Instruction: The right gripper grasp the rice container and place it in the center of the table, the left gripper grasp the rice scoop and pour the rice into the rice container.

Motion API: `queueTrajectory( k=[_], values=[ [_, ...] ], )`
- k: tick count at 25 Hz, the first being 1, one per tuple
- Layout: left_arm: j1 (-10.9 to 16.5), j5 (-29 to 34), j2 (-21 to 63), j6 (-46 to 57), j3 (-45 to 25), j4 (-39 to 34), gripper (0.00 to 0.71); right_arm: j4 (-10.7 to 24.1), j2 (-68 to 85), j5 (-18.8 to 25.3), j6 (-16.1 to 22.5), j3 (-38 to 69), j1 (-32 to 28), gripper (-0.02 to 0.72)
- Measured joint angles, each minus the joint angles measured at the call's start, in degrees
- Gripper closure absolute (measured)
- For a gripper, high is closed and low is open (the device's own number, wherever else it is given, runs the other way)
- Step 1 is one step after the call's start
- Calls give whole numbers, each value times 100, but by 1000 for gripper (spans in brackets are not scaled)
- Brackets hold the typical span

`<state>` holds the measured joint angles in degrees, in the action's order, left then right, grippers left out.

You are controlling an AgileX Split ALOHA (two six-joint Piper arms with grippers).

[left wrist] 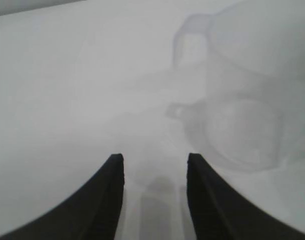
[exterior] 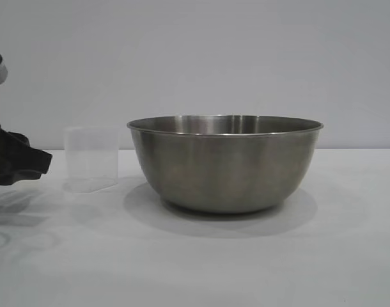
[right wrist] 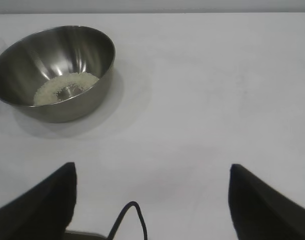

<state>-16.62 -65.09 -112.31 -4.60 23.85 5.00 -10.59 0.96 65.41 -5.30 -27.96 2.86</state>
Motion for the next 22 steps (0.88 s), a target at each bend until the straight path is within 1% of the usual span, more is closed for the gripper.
queueTrajectory(
  k=[4, 8, 11, 18, 20, 22],
  values=[
    [0, 69, 495, 0, -25, 0, 457, 0, 0, 0, 0, 0, 0, 135],
    [0, 822, 1191, 0, -27, 0, 457, 0, 0, 0, 0, 0, 0, 135],
    [0, 1667, 1847, 0, -48, 0, 457, 0, 0, 0, 0, 0, 0, 135],
    [0, 4151, 3582, 0, -79, 0, 457, 0, 0, 0, 0, 0, 0, 135],
    [0, 4944, 4062, 0, -69, 0, 457, 0, 0, 0, 0, 0, 0, 135],
    [0, 5865, 4563, 0, 75, -9, 457, 0, 0, 0, 0, 0, 0, 135]
  ],
)
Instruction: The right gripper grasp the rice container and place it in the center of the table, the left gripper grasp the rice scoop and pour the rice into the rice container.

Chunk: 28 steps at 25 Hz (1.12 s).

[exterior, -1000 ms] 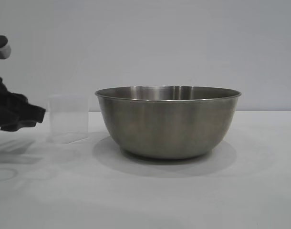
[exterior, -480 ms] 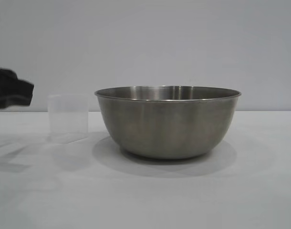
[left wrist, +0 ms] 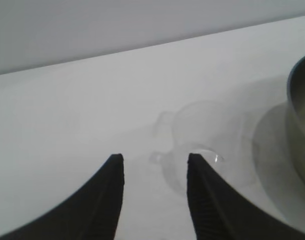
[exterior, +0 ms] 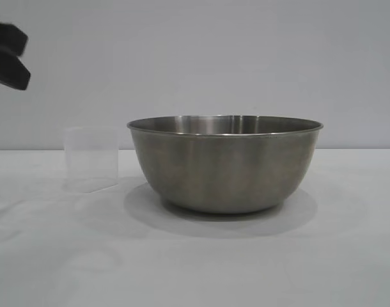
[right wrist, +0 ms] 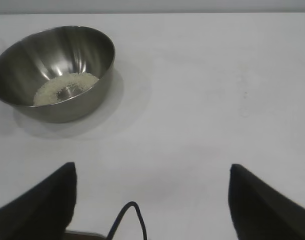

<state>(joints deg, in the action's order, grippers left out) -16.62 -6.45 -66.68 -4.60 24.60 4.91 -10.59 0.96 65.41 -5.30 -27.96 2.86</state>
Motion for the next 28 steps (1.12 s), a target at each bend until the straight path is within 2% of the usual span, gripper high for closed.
queueTrajectory(
  k=[2, 6, 17, 23, 24, 27, 28],
  values=[
    [0, 943, 419, 0, 213, 0, 457, 0, 0, 0, 0, 0, 0, 135],
    [0, 2260, 1154, 0, 532, 0, 457, 0, 0, 0, 0, 0, 0, 135],
    [0, 4843, 2907, 0, 578, -12, 457, 0, 0, 0, 0, 0, 0, 135],
    [0, 5987, 3985, 0, 578, -135, 228, 0, 0, 0, 0, 0, 0, 135],
    [0, 6197, 4143, 0, 578, -157, 204, 0, 0, 0, 0, 0, 0, 135],
    [0, 6751, 4555, 0, 578, -170, 218, 0, 0, 0, 0, 0, 0, 135],
    [0, 6895, 4692, 0, 578, -170, 176, 0, 0, 0, 0, 0, 0, 135]
  ],
)
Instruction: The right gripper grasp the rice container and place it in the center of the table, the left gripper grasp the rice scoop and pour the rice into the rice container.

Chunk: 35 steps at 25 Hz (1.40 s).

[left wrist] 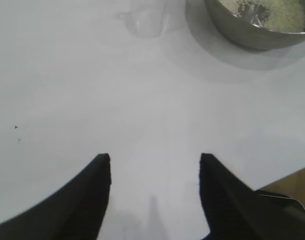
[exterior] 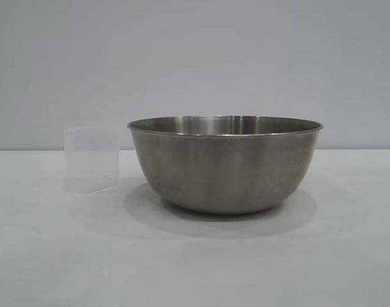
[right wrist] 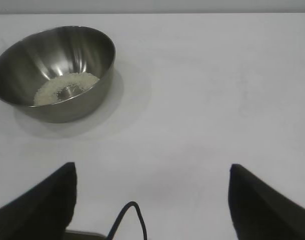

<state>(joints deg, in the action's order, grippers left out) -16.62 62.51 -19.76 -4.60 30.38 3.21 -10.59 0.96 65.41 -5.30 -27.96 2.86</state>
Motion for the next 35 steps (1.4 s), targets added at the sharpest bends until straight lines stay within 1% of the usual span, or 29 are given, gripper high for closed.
queueTrajectory(
  k=[1, 4, 9, 15, 24, 35],
  values=[
    [0, 150, 120, 0, 0, 0, 192, 0, 0, 0, 0, 0, 0, 135],
    [0, 352, 544, -15, 0, 0, 192, 0, 0, 0, 0, 0, 0, 135],
    [0, 349, 1268, -15, -12, -12, 192, 0, 0, 0, 0, 0, 0, 135],
    [0, 281, 2025, -4, -184, 9, 192, 0, 0, 0, 0, 0, 0, 135],
    [0, 195, 2074, 259, -262, -133, 192, -9, 0, 0, 0, 0, 0, 135],
    [29, 183, 2074, 282, -262, -133, 192, -9, 0, 0, 0, 0, 0, 135]
  ],
)
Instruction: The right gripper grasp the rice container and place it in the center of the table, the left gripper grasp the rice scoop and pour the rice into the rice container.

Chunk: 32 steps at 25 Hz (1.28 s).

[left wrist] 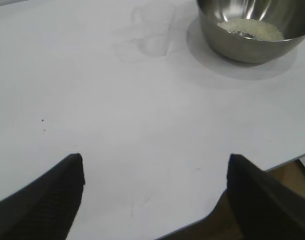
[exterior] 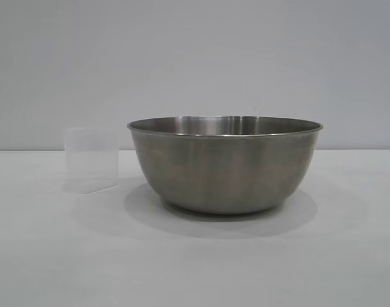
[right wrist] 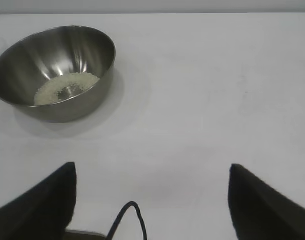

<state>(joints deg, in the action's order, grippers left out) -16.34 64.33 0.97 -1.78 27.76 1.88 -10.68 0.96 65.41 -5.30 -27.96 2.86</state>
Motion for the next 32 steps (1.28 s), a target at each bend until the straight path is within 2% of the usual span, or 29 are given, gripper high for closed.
queueTrajectory(
  k=[2, 7, 10, 18, 32],
  values=[
    [165, 0, 0, 0, 0, 0, 192, 0, 0, 0, 0, 0, 0, 135],
    [1104, 0, 0, 0, 0, 0, 192, 0, 0, 0, 0, 0, 0, 135],
    [1407, 0, 0, 0, 0, 0, 192, 0, 0, 0, 0, 0, 0, 135],
    [1442, 0, 0, 0, 0, -4, 192, 0, 0, 0, 0, 0, 179, 135],
    [1442, 0, 0, 0, 0, -4, 192, 0, 0, 0, 0, 0, 95, 135]
  ],
)
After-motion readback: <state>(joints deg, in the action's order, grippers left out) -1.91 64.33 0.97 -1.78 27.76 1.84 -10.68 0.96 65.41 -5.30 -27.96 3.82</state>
